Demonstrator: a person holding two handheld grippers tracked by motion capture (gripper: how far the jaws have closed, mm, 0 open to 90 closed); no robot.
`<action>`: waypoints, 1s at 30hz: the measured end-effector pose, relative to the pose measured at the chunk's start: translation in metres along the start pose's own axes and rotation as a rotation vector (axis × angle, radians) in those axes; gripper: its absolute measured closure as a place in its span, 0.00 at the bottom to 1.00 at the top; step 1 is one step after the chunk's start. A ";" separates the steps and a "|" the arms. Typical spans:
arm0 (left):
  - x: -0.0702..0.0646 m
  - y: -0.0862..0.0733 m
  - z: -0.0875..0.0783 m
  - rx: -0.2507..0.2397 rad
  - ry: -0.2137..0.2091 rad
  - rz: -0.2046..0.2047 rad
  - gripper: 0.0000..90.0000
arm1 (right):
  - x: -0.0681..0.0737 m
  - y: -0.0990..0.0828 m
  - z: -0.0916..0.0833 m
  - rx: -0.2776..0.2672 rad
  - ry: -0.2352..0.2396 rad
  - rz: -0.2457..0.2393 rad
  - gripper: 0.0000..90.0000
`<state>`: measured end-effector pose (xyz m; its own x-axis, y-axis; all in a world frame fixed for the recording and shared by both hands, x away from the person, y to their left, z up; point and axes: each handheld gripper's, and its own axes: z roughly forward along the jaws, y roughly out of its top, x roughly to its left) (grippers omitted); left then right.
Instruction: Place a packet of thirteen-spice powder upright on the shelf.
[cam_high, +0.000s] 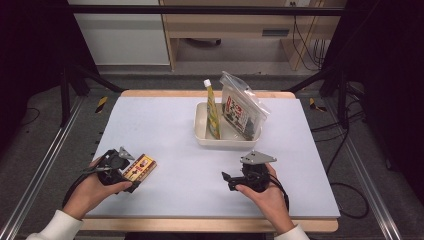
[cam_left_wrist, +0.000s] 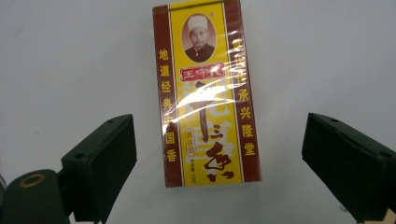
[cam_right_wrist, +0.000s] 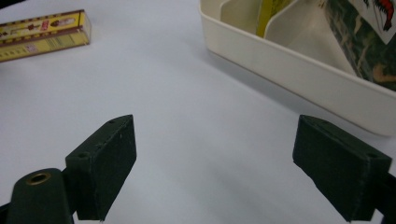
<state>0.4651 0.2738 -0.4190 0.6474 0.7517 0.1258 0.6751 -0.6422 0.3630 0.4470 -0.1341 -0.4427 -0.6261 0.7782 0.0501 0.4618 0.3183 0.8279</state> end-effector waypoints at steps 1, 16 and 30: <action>0.001 0.001 0.003 0.014 0.002 0.003 0.11 | -0.001 -0.002 0.001 0.012 -0.002 -0.006 0.15; 0.007 -0.003 0.027 0.090 -0.025 0.000 0.32 | 0.002 -0.004 0.008 0.047 0.020 -0.010 0.16; -0.017 0.013 0.007 -0.127 0.030 0.117 0.36 | 0.021 0.018 0.016 0.013 0.108 -0.019 0.29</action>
<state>0.4656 0.2513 -0.4227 0.7065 0.6786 0.2011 0.5448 -0.7028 0.4575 0.4523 -0.1030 -0.4357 -0.6989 0.7090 0.0946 0.4563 0.3401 0.8223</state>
